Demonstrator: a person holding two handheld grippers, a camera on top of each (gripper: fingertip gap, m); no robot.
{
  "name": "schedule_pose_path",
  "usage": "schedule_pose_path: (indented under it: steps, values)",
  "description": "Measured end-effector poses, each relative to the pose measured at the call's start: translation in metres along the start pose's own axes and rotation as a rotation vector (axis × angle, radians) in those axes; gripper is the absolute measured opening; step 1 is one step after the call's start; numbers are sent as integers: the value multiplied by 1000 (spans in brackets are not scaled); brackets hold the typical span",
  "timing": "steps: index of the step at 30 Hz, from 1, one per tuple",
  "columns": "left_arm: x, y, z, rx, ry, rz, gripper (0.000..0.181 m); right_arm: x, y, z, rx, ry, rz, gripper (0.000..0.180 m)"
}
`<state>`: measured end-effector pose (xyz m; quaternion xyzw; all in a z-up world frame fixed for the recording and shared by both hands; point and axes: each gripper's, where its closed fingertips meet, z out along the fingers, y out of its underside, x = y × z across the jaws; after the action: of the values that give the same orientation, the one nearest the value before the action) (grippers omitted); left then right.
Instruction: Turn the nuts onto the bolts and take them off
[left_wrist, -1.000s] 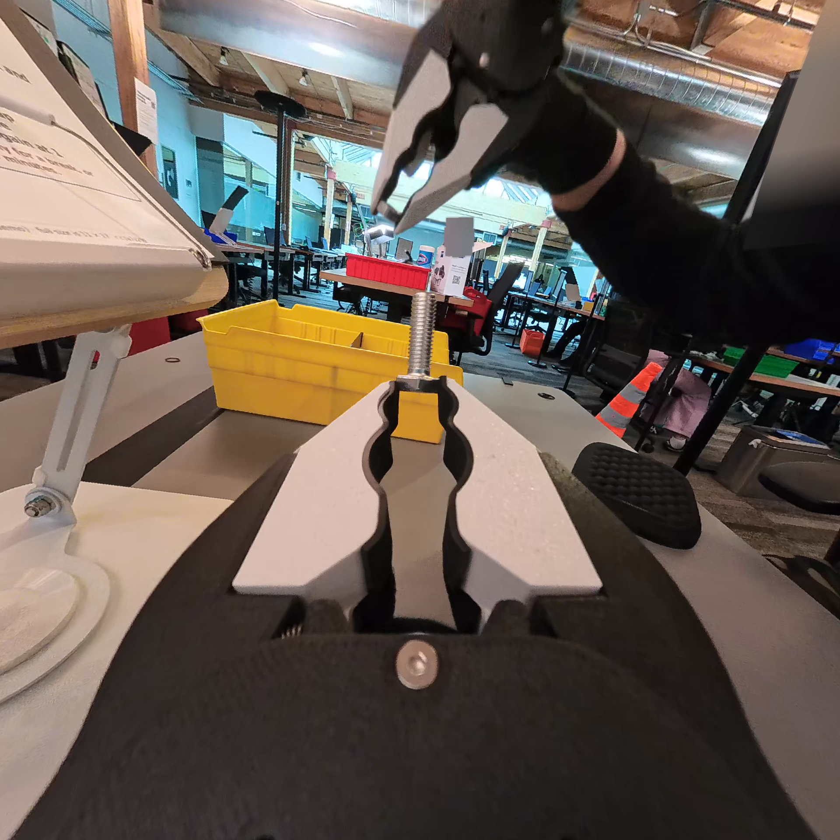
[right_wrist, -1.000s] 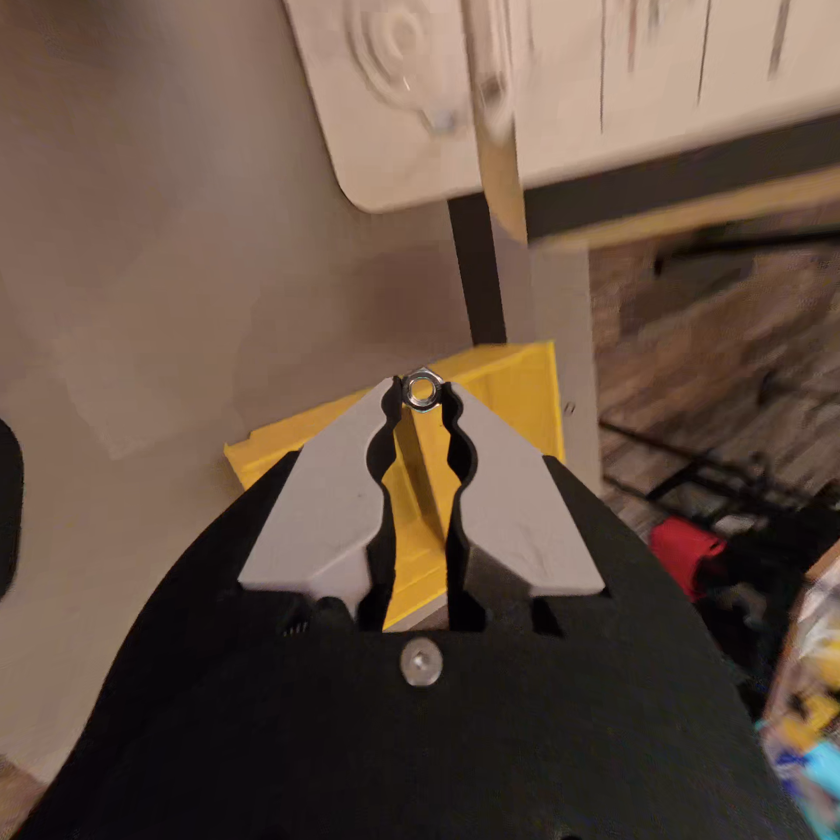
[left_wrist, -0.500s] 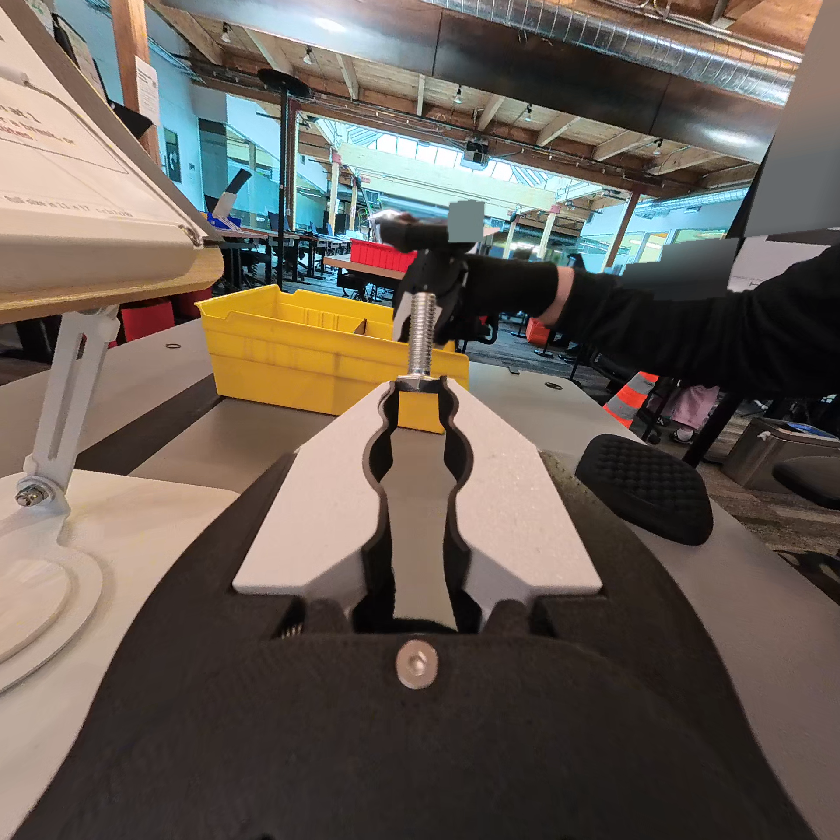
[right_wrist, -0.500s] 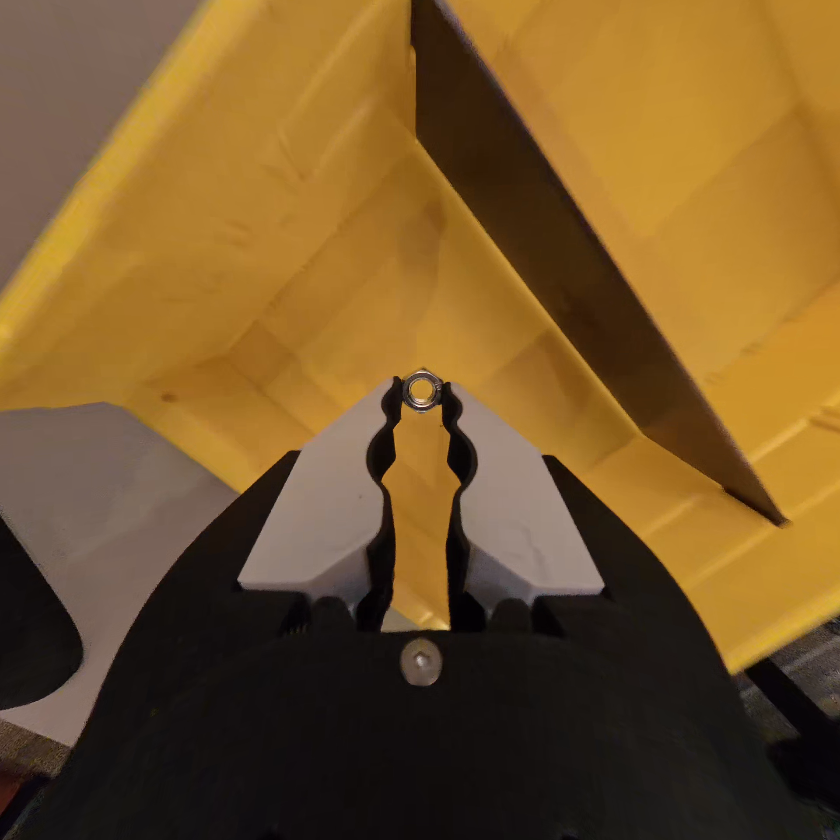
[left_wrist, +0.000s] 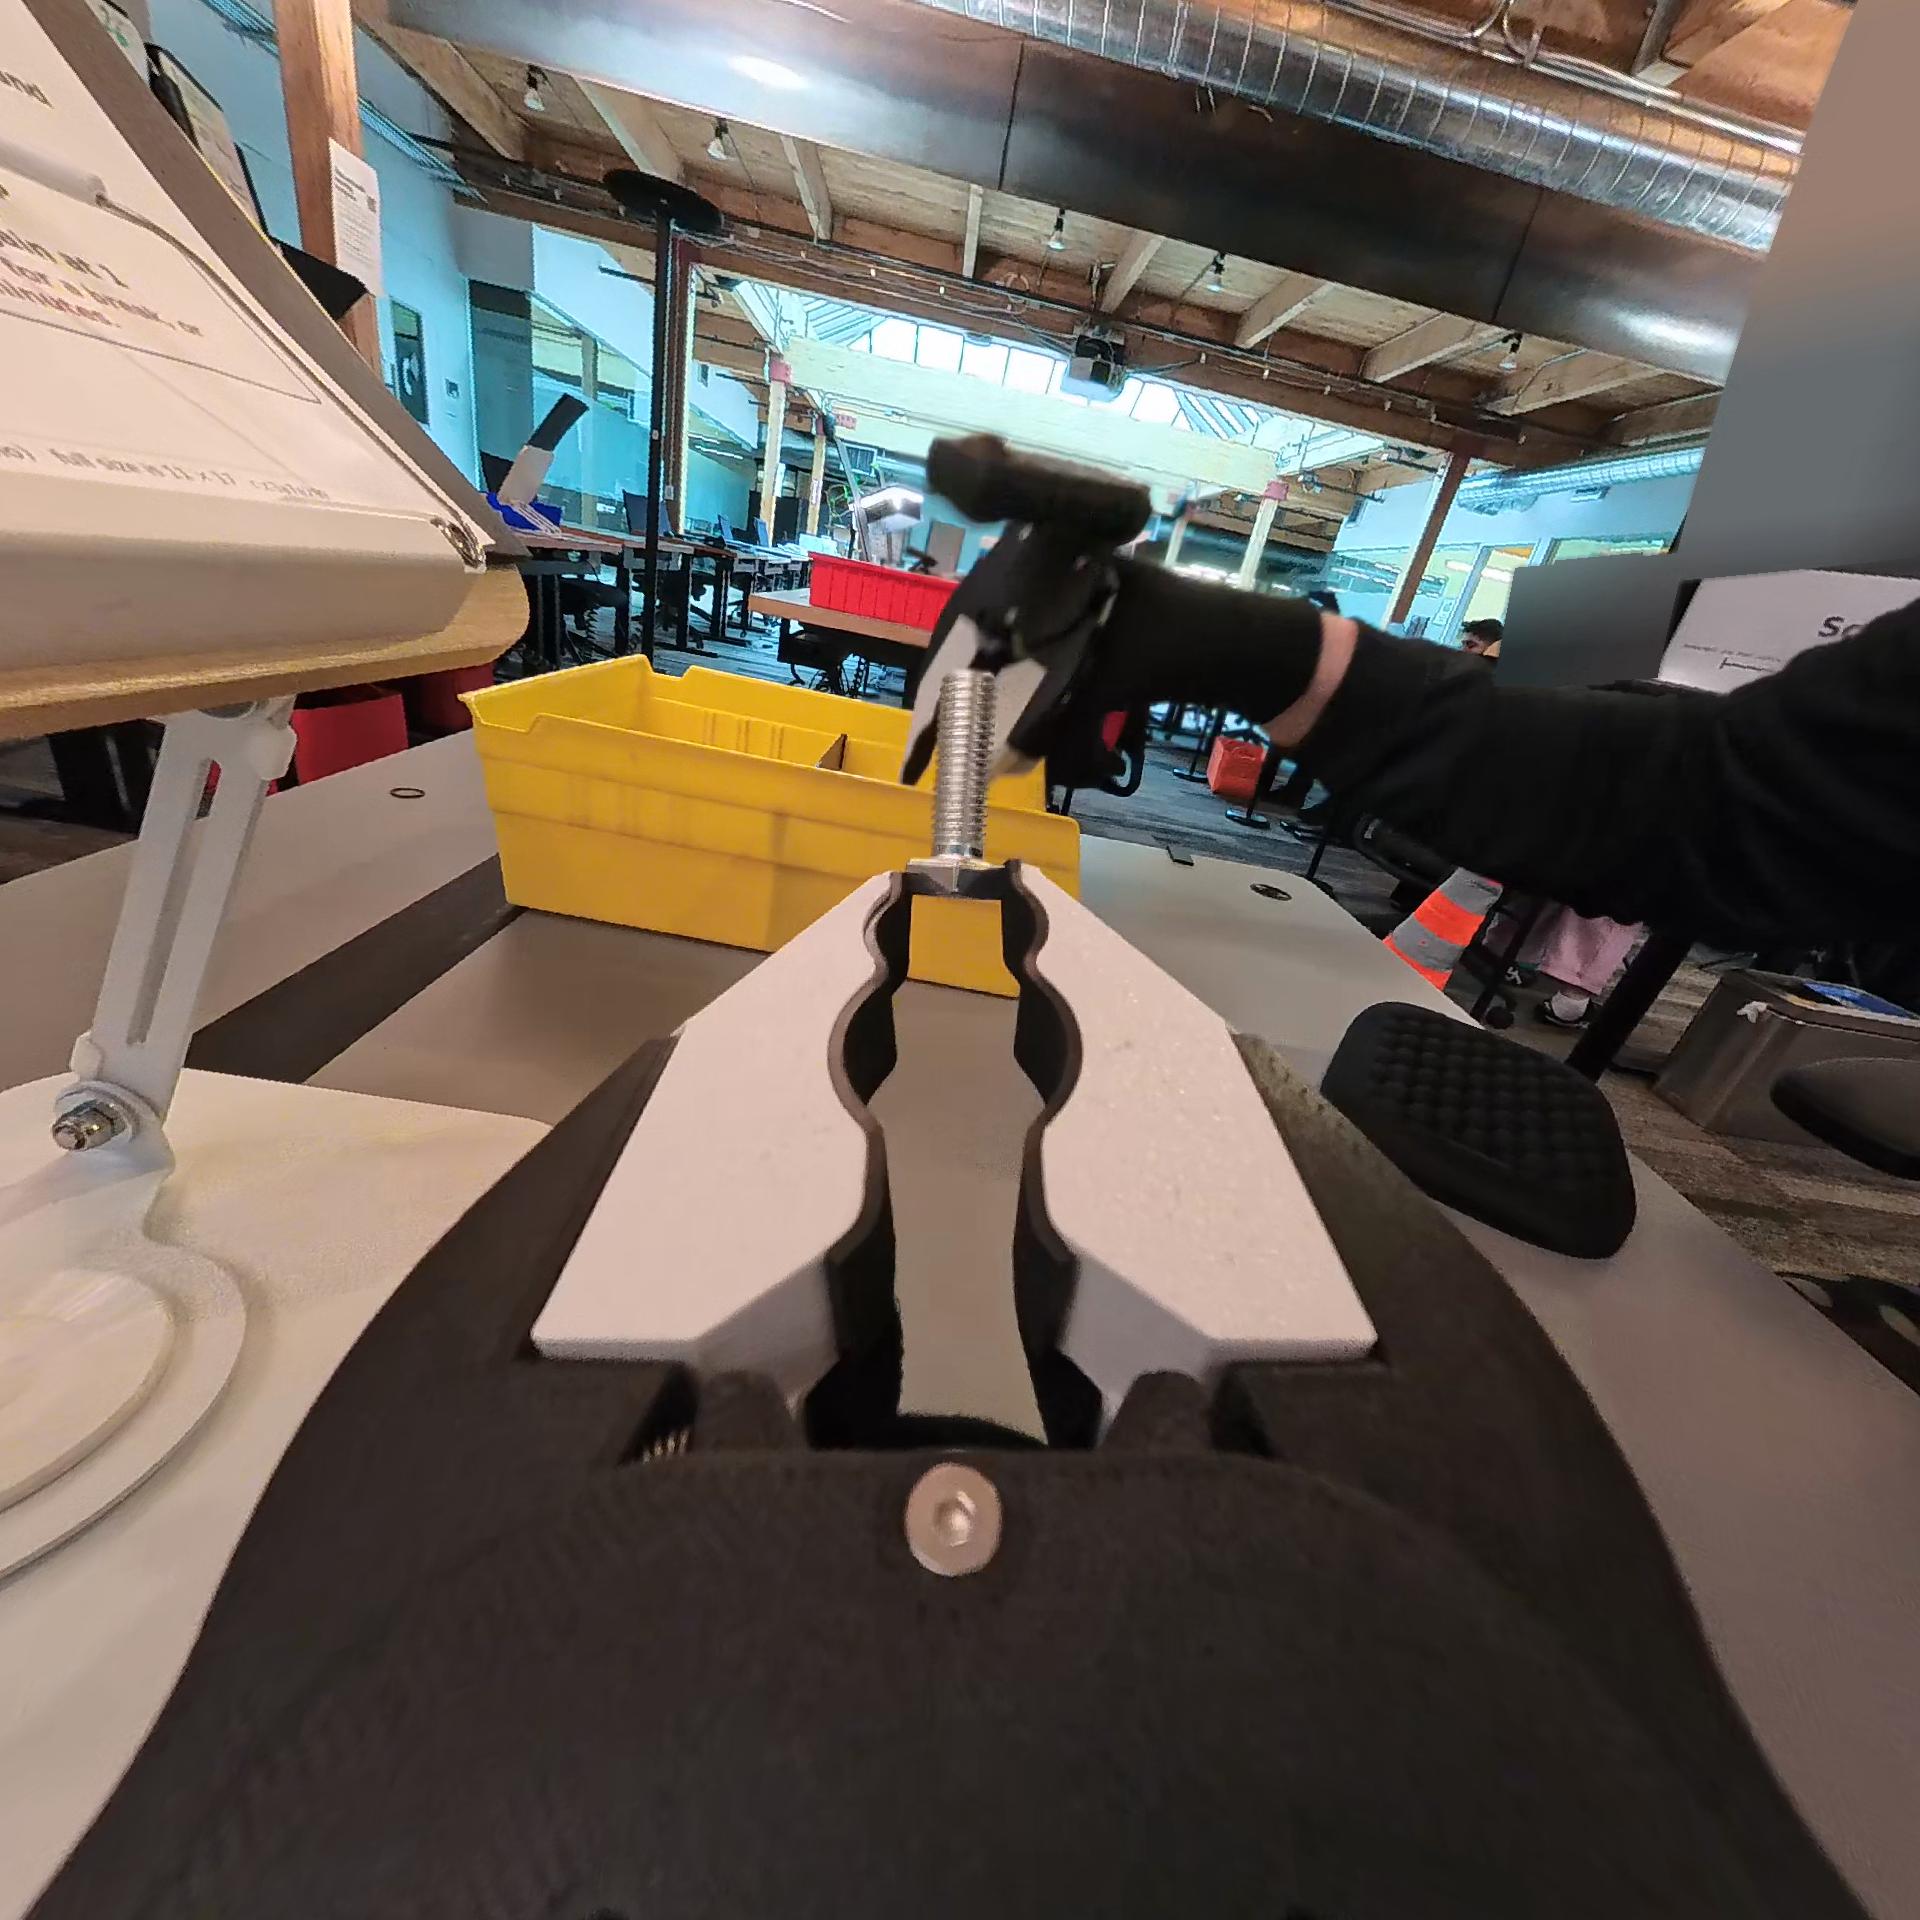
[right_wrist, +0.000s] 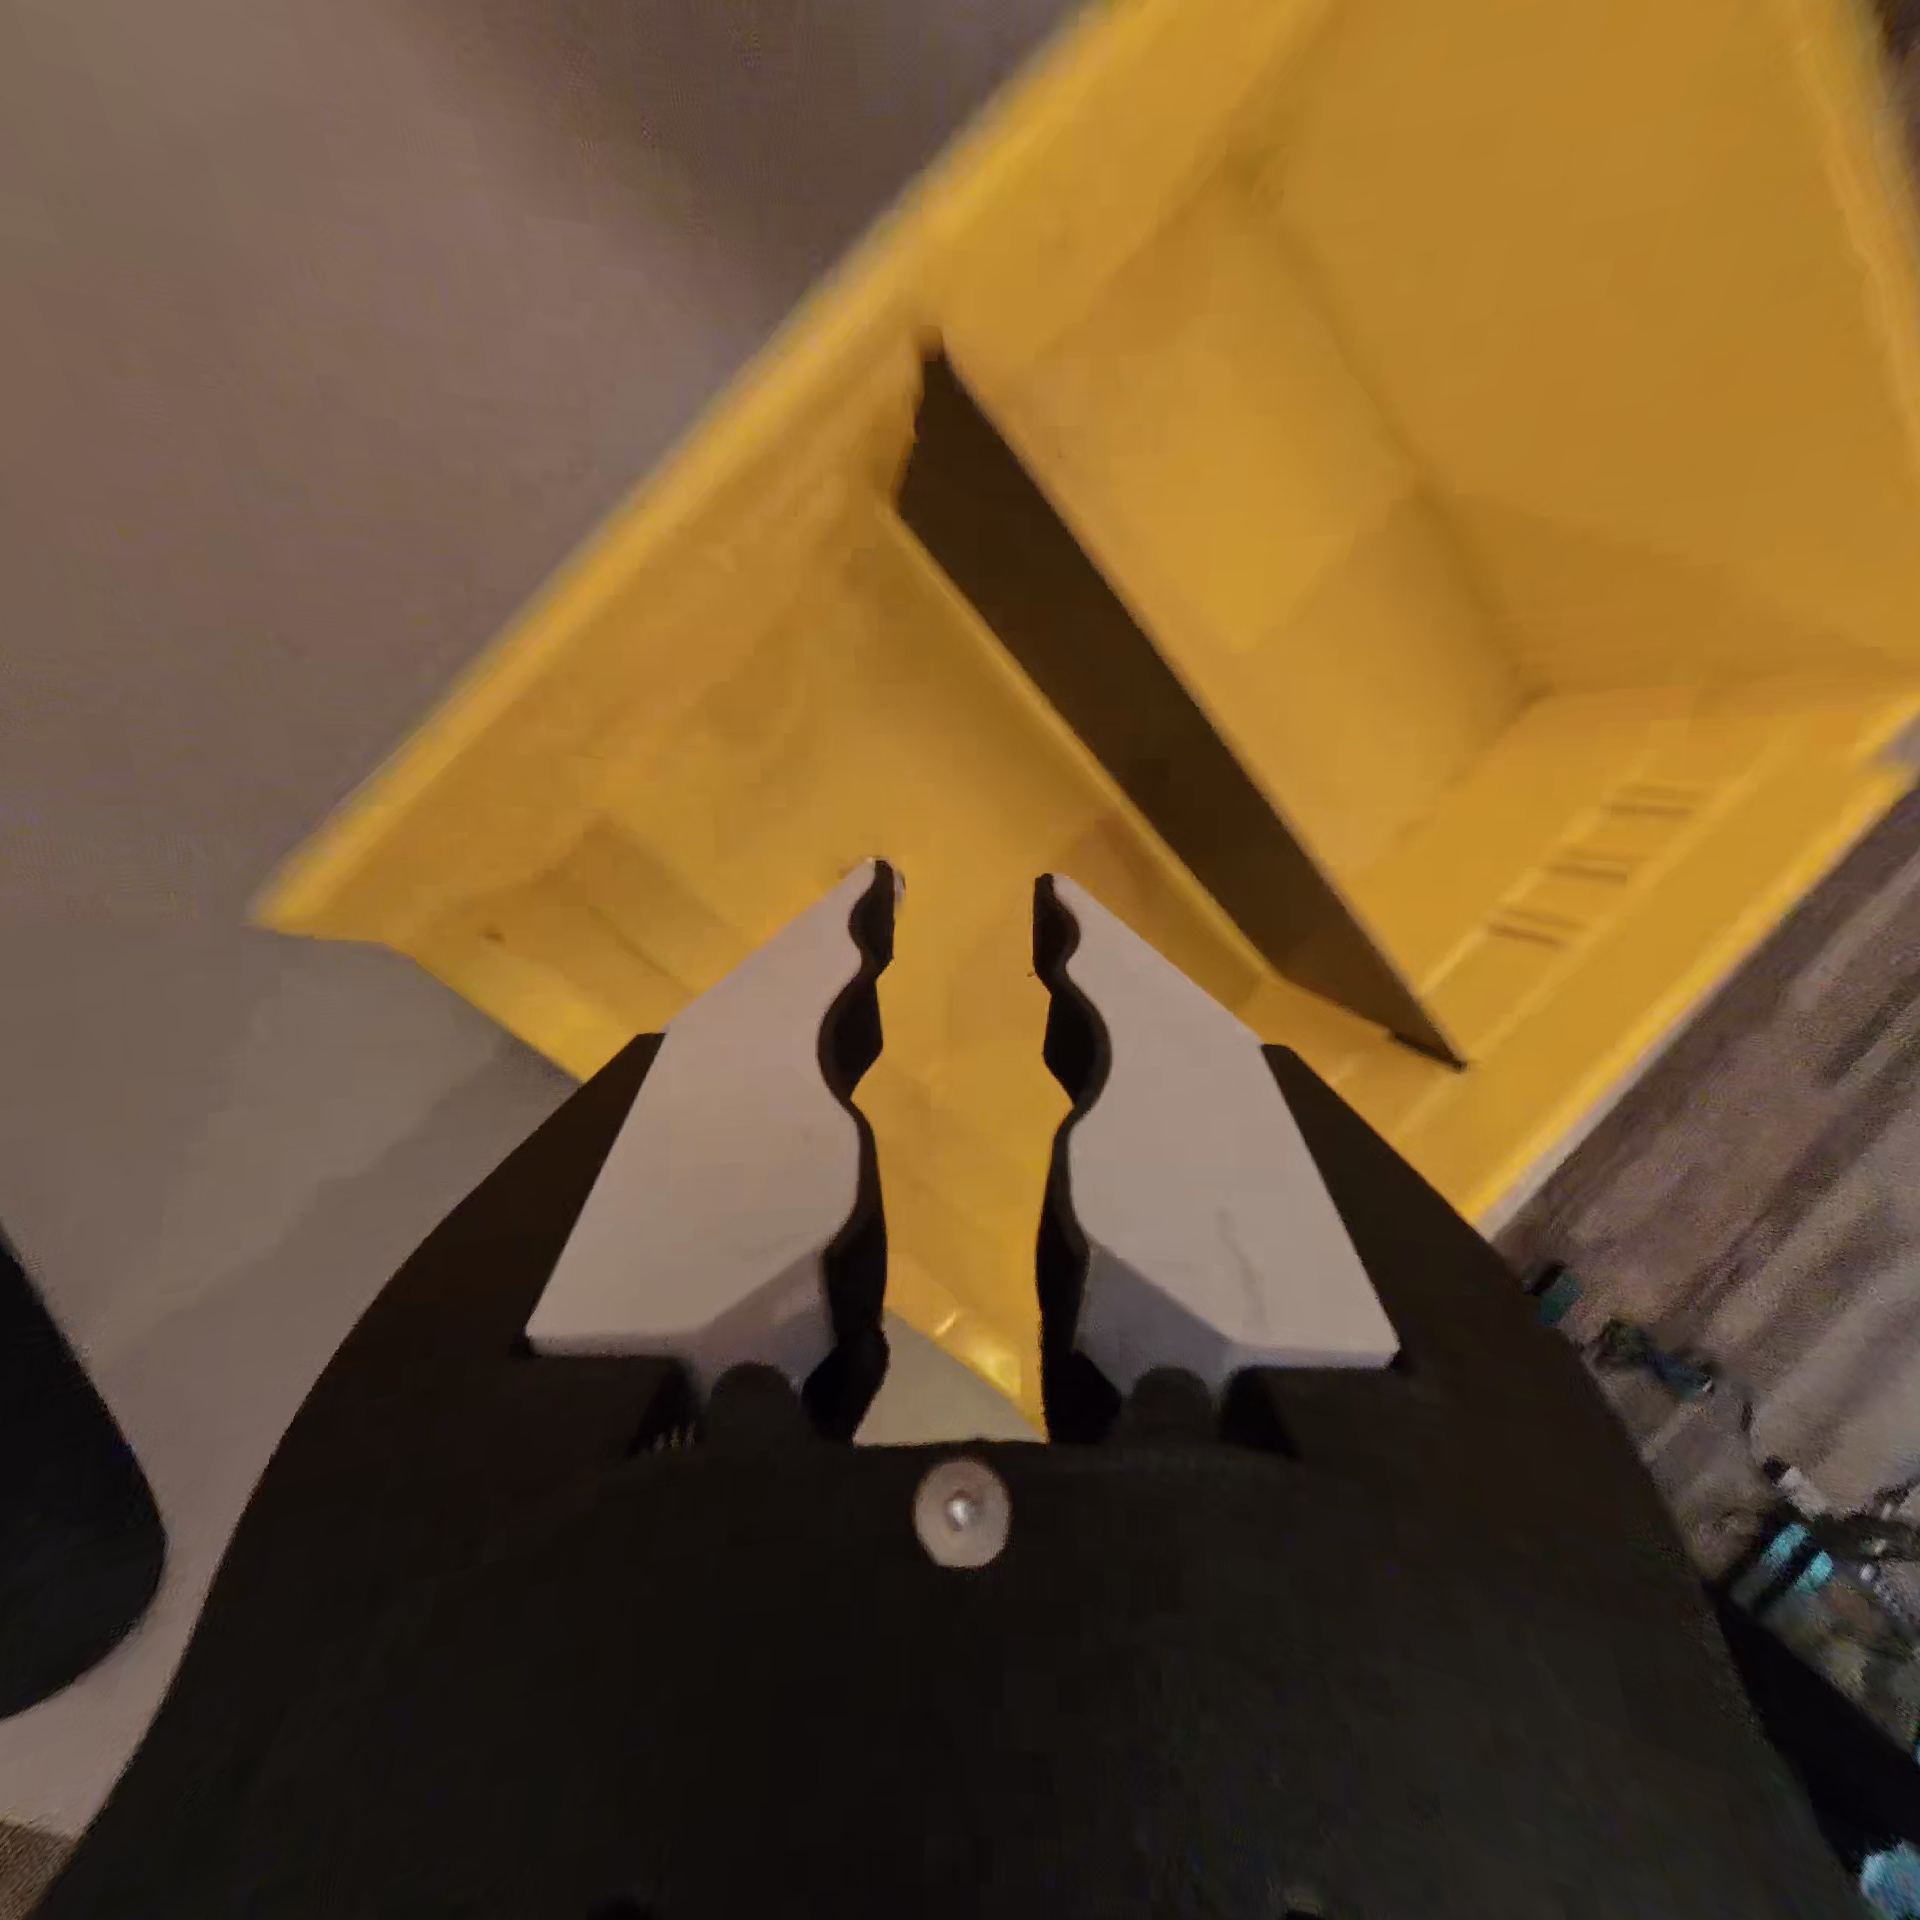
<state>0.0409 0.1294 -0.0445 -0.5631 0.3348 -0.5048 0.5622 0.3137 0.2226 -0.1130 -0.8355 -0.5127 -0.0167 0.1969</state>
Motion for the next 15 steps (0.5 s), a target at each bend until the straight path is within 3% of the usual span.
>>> schedule_pose_path:
  steps: [4,7,11,15]
  values:
    - [3,-3,1,13,11,-2,16,-32,-74,-62,231,53,-92,26]
    - [6,-3,2,13,20,1,16,-87,-139,-87,449,-59,-163,29]
    - [9,-8,2,32,34,-3,15,-160,-200,-86,667,-318,-198,33]
    - [11,-10,1,42,42,-2,16,-190,-230,-73,806,-548,-76,28]
